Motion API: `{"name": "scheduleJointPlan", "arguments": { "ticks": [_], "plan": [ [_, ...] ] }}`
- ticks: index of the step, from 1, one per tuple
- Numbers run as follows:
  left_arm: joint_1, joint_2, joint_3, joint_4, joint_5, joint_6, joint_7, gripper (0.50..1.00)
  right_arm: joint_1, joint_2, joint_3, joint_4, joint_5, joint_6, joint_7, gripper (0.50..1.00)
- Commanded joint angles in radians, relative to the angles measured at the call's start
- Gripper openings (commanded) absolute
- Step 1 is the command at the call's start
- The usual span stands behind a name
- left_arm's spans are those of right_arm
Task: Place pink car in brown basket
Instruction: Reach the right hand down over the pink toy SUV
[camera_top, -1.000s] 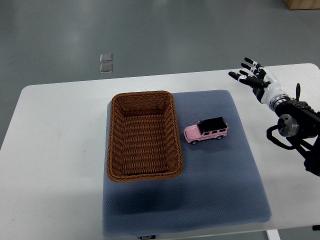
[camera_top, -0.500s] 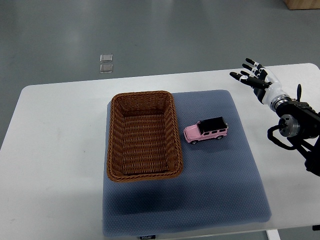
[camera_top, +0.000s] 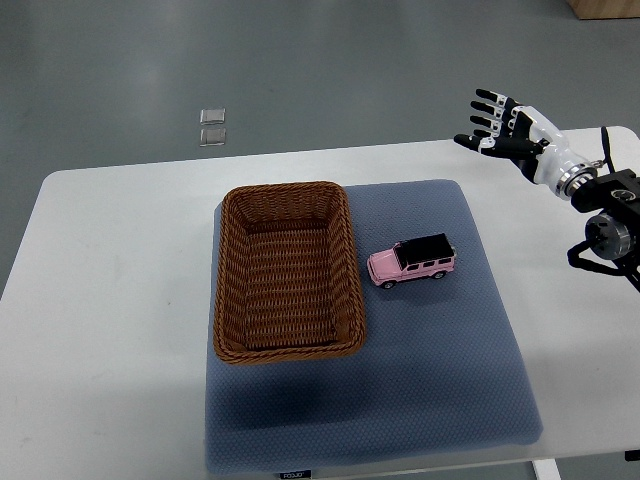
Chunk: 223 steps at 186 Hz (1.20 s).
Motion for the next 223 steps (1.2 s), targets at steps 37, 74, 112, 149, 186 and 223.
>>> {"name": "scheduleJointPlan", "arguments": {
  "ticks": [37, 74, 112, 149, 186, 223],
  "plan": [
    [0.000, 0.000, 0.000, -0.001, 0.000, 0.000, 0.000, 1.000, 0.001, -0.081, -0.007, 0.081, -0.342, 0.213, 0.067, 0.911],
    [0.000, 0.000, 0.000, 0.000, 0.000, 0.000, 0.000, 1.000, 0.001, -0.129, -0.035, 0.171, -0.589, 0.216, 0.095, 0.909],
    [0.000, 0.000, 0.000, 0.000, 0.000, 0.000, 0.000, 1.000, 0.002, -0.172, -0.116, 0.277, -0.699, 0.203, 0.095, 0.903],
    [0.000, 0.000, 0.000, 0.003, 0.000, 0.000, 0.000, 1.000, 0.007, -0.161, -0.185, 0.283, -0.761, 0.138, 0.086, 0.903],
    [0.000, 0.000, 0.000, 0.005, 0.000, 0.000, 0.000, 1.000, 0.005, -0.155, -0.231, 0.280, -0.776, 0.104, 0.074, 0.893],
    [0.000, 0.000, 0.000, 0.003, 0.000, 0.000, 0.000, 1.000, 0.008, -0.155, -0.276, 0.263, -0.816, 0.048, 0.049, 0.866]
  ]
}}
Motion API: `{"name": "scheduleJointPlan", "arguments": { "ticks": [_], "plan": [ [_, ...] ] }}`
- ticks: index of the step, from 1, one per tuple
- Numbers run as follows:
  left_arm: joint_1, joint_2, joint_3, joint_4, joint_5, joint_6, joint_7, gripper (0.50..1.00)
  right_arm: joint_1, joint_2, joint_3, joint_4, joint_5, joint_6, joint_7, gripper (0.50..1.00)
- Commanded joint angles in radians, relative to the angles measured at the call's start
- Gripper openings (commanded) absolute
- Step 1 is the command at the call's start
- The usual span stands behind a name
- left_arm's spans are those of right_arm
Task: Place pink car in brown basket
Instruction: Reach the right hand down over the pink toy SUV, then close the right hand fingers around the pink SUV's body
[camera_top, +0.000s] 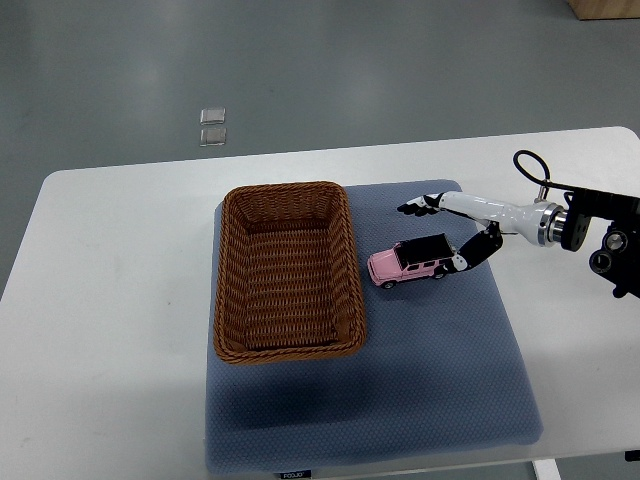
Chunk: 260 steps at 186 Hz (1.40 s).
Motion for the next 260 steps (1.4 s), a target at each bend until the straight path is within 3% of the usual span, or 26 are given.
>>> {"name": "scheduleJointPlan", "arguments": {
  "ticks": [1, 43, 65, 123, 175, 191, 203, 260],
  "plan": [
    [0.000, 0.000, 0.000, -0.002, 0.000, 0.000, 0.000, 1.000, 0.001, 0.000, -0.021, -0.009, -0.013, -0.029, -0.017, 0.864],
    [0.000, 0.000, 0.000, -0.005, 0.000, 0.000, 0.000, 1.000, 0.000, 0.009, -0.030, -0.046, -0.044, -0.040, -0.026, 0.807],
    [0.000, 0.000, 0.000, -0.006, 0.000, 0.000, 0.000, 1.000, 0.001, 0.051, -0.038, -0.052, -0.054, -0.070, -0.037, 0.803],
    [0.000, 0.000, 0.000, -0.006, 0.000, 0.000, 0.000, 1.000, 0.026, 0.066, -0.069, -0.052, -0.054, -0.067, -0.035, 0.793],
    [0.000, 0.000, 0.000, -0.006, 0.000, 0.000, 0.000, 1.000, 0.033, 0.066, -0.092, -0.056, -0.056, -0.069, -0.035, 0.656],
    [0.000, 0.000, 0.002, -0.006, 0.000, 0.000, 0.000, 1.000, 0.033, 0.066, -0.092, -0.061, -0.056, -0.072, -0.035, 0.582],
    [0.000, 0.000, 0.000, -0.006, 0.000, 0.000, 0.000, 1.000, 0.035, 0.066, -0.092, -0.063, -0.056, -0.080, -0.035, 0.500],
    [0.000, 0.000, 0.000, -0.006, 0.000, 0.000, 0.000, 1.000, 0.099, 0.035, -0.072, -0.050, -0.042, -0.130, -0.027, 0.500]
  ]
}}
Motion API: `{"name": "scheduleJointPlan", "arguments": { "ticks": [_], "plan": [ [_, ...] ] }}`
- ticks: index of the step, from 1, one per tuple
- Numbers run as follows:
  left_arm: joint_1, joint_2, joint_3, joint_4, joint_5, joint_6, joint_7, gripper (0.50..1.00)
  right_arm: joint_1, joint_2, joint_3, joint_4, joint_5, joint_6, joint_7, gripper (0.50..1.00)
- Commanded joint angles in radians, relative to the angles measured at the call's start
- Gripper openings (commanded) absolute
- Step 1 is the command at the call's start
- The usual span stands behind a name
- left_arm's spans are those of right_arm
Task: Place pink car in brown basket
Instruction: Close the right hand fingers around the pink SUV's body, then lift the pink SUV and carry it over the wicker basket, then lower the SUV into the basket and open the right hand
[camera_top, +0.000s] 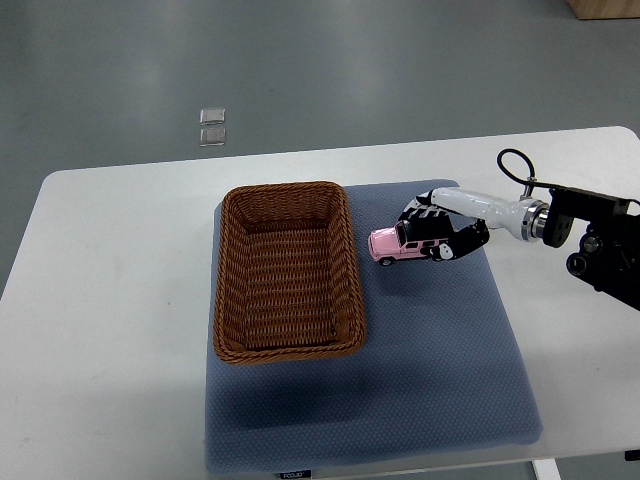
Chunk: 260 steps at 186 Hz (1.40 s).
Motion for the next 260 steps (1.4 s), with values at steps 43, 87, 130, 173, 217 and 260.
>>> {"name": "scheduleJointPlan", "arguments": {
  "ticks": [43, 87, 130, 173, 217, 260],
  "plan": [
    [0.000, 0.000, 0.000, 0.000, 0.000, 0.000, 0.000, 1.000, 0.127, -0.010, 0.009, 0.021, 0.011, -0.014, 0.006, 0.500],
    [0.000, 0.000, -0.002, 0.000, 0.000, 0.000, 0.000, 1.000, 0.207, 0.071, -0.011, 0.026, 0.007, -0.003, 0.005, 0.500],
    [0.000, 0.000, -0.002, 0.000, 0.000, 0.000, 0.000, 1.000, 0.257, 0.196, -0.123, 0.023, 0.005, -0.008, 0.006, 0.500],
    [0.000, 0.000, -0.002, 0.000, 0.000, 0.000, 0.000, 1.000, 0.254, 0.277, -0.171, -0.006, -0.004, -0.009, 0.005, 0.500],
    [0.000, 0.000, -0.002, 0.000, 0.000, 0.000, 0.000, 1.000, 0.241, 0.294, -0.194, -0.029, -0.004, -0.016, 0.003, 0.615],
    [0.000, 0.000, -0.002, 0.000, 0.000, 0.000, 0.000, 1.000, 0.237, 0.294, -0.206, -0.036, -0.002, -0.017, 0.002, 0.811]
  ]
}}
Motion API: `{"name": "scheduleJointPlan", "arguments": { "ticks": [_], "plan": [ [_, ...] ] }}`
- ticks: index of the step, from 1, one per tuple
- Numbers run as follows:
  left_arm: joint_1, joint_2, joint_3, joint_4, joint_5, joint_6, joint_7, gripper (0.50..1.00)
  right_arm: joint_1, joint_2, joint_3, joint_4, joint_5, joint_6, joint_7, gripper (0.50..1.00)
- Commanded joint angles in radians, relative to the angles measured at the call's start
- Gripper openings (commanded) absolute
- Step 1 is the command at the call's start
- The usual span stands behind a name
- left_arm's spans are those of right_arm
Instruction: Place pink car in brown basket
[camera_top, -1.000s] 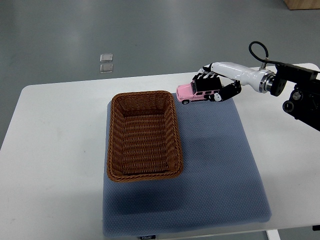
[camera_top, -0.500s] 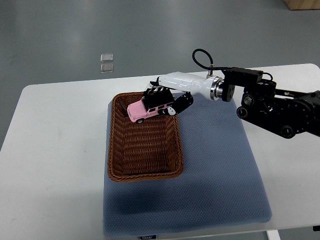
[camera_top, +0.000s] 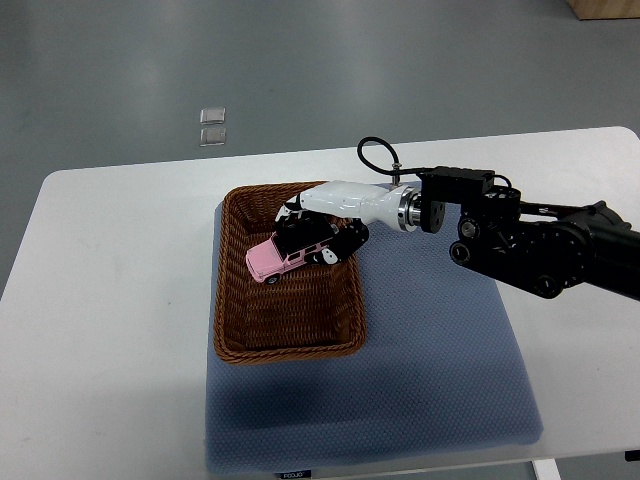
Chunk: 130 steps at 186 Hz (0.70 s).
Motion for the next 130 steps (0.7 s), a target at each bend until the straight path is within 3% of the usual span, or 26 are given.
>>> {"name": "scheduleJointPlan", "arguments": {
  "ticks": [1, 21, 59, 102, 130],
  "plan": [
    [0.000, 0.000, 0.000, 0.000, 0.000, 0.000, 0.000, 1.000, 0.000, 0.001, 0.000, -0.002, 0.003, -0.001, -0.002, 0.817],
    [0.000, 0.000, 0.000, 0.000, 0.000, 0.000, 0.000, 1.000, -0.020, 0.004, 0.014, -0.002, 0.009, -0.007, -0.002, 0.864],
    [0.000, 0.000, 0.000, 0.000, 0.000, 0.000, 0.000, 1.000, -0.046, -0.008, 0.078, -0.005, 0.054, -0.087, -0.006, 0.866],
    [0.000, 0.000, 0.000, 0.000, 0.000, 0.000, 0.000, 1.000, -0.103, -0.057, 0.282, -0.043, 0.290, -0.077, -0.014, 0.866],
    [0.000, 0.000, 0.000, 0.000, 0.000, 0.000, 0.000, 1.000, -0.166, -0.074, 0.382, -0.095, 0.472, -0.087, -0.074, 0.866]
  ]
}}
